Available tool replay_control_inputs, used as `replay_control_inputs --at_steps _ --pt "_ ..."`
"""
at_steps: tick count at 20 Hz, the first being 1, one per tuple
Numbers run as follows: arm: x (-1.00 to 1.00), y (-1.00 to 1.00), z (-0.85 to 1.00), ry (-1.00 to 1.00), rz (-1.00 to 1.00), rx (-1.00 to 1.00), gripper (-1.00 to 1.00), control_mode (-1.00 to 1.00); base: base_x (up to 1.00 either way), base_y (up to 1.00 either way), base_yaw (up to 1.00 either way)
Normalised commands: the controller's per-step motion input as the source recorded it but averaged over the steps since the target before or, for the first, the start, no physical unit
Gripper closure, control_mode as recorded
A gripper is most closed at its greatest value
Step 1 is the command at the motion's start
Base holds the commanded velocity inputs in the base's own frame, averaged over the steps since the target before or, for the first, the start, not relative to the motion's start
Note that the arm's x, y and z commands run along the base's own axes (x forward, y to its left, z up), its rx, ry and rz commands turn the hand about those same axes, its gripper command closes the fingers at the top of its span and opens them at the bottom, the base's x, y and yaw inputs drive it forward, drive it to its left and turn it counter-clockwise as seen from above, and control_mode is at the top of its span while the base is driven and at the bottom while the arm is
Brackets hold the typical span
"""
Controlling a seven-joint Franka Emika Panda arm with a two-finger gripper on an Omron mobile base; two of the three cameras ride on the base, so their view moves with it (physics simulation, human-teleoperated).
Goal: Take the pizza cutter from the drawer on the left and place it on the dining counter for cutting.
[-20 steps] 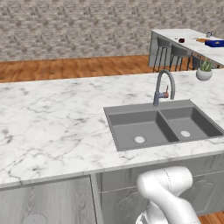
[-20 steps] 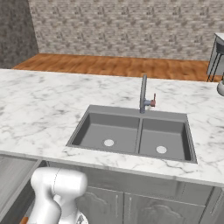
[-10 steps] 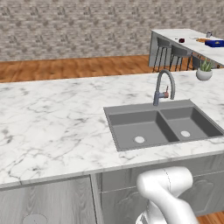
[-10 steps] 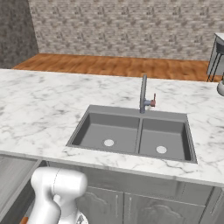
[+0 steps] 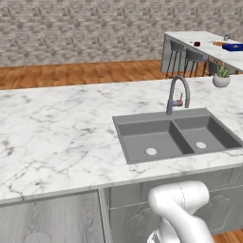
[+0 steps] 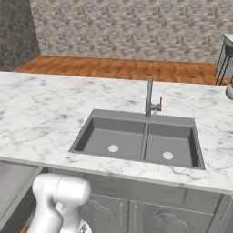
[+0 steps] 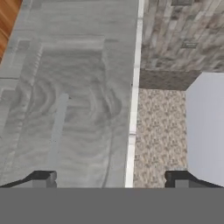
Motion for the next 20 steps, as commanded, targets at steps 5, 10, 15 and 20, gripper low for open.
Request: replay_control_inputs --at_steps 5,10,15,20 --pt "-0.19 0.0 0.68 0.0 0.0 0.0 -1.0 -1.0 0.0 0.0 0.0" --pt "-0.02 -0.01 0.71 0.0 0.0 0.0 -1.0 -1.0 0.0 0.0 0.0" --pt "0.04 -0.07 0.74 0.02 0.0 0.02 -1.0 -1.0 0.0 0.0 0.0" --pt "0.42 -0.15 0.71 0.11 -0.03 0.05 -1.0 -1.0 0.0 0.0 0.0"
